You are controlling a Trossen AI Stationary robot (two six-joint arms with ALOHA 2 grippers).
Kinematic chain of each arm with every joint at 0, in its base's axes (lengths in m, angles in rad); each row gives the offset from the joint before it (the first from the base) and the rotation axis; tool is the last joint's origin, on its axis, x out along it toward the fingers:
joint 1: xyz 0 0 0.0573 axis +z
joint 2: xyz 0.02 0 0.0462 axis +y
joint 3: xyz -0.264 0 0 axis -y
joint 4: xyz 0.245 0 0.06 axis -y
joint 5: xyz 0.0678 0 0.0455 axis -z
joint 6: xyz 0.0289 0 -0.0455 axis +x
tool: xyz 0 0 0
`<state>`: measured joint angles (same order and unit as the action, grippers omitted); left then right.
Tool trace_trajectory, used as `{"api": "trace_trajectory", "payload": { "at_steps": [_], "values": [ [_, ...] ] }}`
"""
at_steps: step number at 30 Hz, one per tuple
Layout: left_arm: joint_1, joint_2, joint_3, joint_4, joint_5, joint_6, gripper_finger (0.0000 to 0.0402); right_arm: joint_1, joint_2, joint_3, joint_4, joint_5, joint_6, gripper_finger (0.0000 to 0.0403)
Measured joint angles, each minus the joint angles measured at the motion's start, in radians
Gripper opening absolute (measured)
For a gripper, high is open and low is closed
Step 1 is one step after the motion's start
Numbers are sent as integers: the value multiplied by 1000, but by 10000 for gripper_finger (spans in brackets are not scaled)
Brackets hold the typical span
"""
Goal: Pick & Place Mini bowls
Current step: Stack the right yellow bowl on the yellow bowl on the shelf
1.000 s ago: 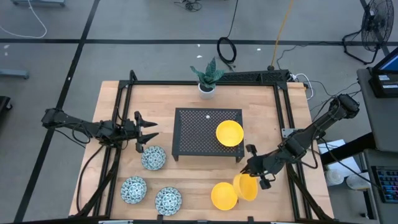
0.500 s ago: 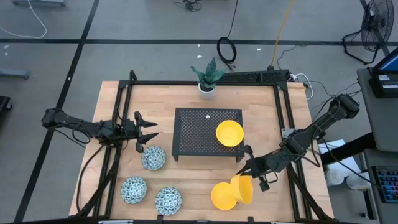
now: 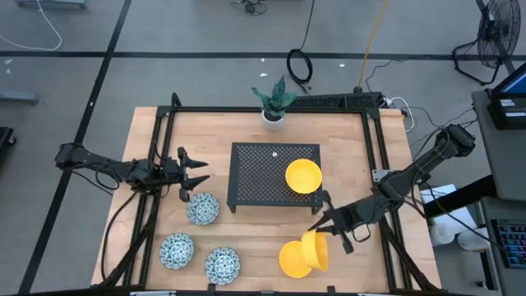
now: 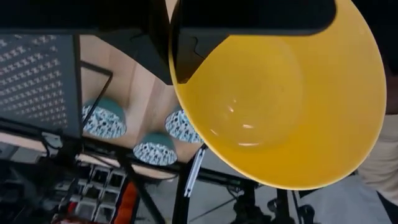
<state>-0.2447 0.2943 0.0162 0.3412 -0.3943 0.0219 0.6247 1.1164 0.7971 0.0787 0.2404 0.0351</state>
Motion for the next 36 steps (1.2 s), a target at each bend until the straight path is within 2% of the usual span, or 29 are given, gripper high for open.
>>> {"api": "trace_trajectory", "payload": {
  "at_steps": [21, 36],
  "values": [
    [0, 0, 0, 0, 0, 0, 212, -114, 0, 0, 36, -1, -25, 0],
    [0, 0, 0, 0, 0, 0, 212, -189, 0, 0, 185, -1, -112, 0]
  ]
}}
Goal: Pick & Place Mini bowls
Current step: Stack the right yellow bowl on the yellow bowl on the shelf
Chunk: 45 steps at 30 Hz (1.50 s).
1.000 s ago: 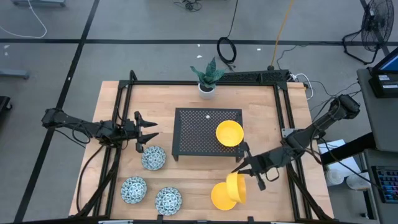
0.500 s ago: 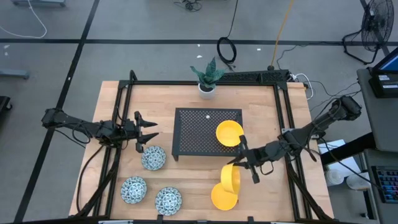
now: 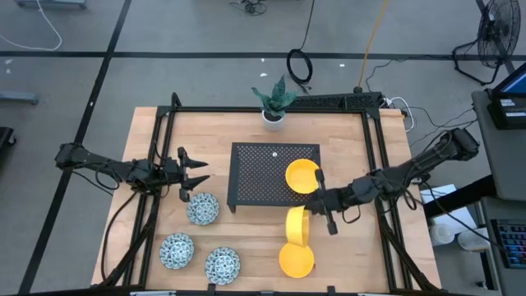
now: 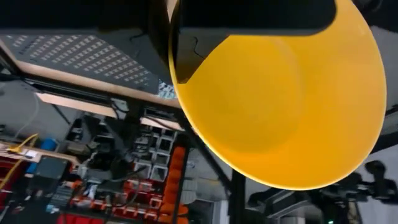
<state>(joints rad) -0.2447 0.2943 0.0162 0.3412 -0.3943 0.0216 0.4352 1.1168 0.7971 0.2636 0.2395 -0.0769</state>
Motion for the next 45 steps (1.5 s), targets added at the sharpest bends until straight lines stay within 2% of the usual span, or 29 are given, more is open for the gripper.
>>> {"api": "trace_trajectory", "payload": {
  "at_steps": [10, 27, 32, 36, 39, 45],
  "values": [
    [0, 0, 0, 0, 0, 0, 212, -67, -13, 0, 0, 0, 0, 0],
    [0, 0, 0, 0, 0, 0, 212, -164, -198, 0, -59, 2, -25, 0],
    [0, 0, 0, 0, 0, 0, 212, -197, -231, 0, -50, 79, -9, 0],
    [0, 0, 0, 0, 0, 0, 212, -236, -237, 42, -41, 74, 43, 0],
    [0, 0, 0, 0, 0, 0, 212, -269, -222, 118, -142, 73, 94, 0],
    [0, 0, 0, 0, 0, 0, 212, -359, -119, 352, -562, 73, 233, 0]
  ]
}}
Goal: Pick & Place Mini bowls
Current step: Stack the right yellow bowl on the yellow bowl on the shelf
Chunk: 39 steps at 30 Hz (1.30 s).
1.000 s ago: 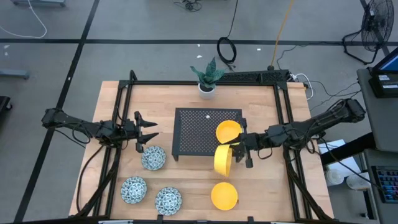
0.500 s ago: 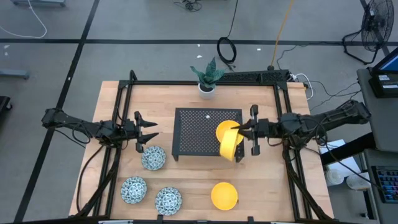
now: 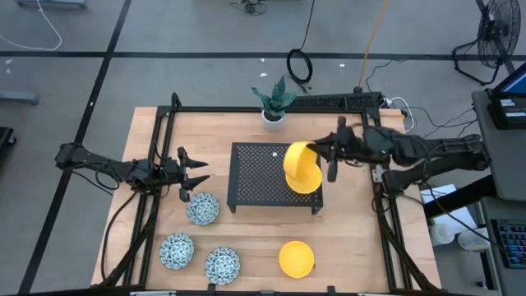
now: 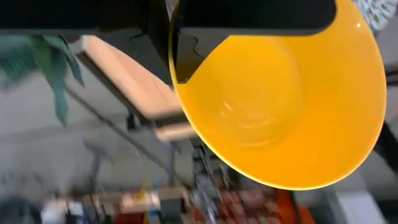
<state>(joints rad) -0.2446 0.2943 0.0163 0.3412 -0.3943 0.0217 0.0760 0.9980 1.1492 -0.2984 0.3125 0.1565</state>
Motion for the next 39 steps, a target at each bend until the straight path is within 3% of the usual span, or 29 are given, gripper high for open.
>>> {"api": "trace_trajectory", "payload": {
  "at_steps": [5, 12, 16, 28, 39],
  "values": [
    [0, 0, 0, 0, 0, 0, 212, -69, 114, 168, -316, -12, 69, 0],
    [0, 0, 0, 0, 0, 0, 212, -155, 199, 213, -479, -276, 139, 0],
    [0, 0, 0, 0, 0, 0, 212, -189, 228, 213, -551, -339, 154, 0],
    [0, 0, 0, 0, 0, 0, 212, -212, 260, 213, -687, -344, 158, 0],
    [0, 0, 0, 0, 0, 0, 212, -212, 260, 213, -681, -344, 158, 17]
  ]
}}
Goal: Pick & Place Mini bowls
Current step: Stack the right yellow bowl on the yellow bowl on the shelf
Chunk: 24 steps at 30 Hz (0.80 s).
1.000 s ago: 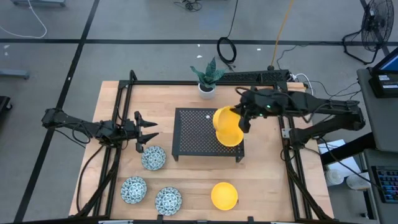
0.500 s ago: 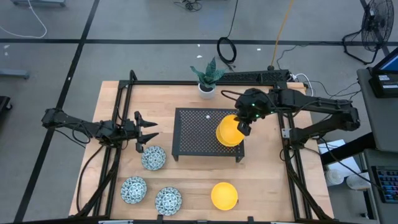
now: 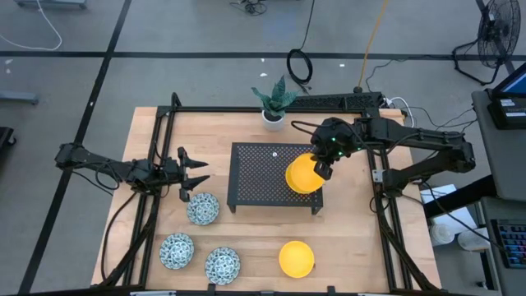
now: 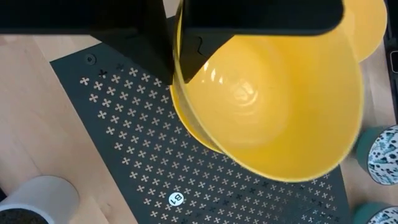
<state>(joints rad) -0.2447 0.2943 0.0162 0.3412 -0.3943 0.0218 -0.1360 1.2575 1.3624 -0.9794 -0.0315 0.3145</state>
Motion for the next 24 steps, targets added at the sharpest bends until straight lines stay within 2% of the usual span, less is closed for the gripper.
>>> {"api": "trace_trajectory", "payload": {
  "at_steps": [12, 24],
  "values": [
    [0, 0, 0, 0, 0, 0, 212, 0, 0, 0, 9, 0, -1, 68],
    [0, 0, 0, 0, 0, 0, 212, 0, -1, 0, 171, 3, -40, 138]
  ]
}}
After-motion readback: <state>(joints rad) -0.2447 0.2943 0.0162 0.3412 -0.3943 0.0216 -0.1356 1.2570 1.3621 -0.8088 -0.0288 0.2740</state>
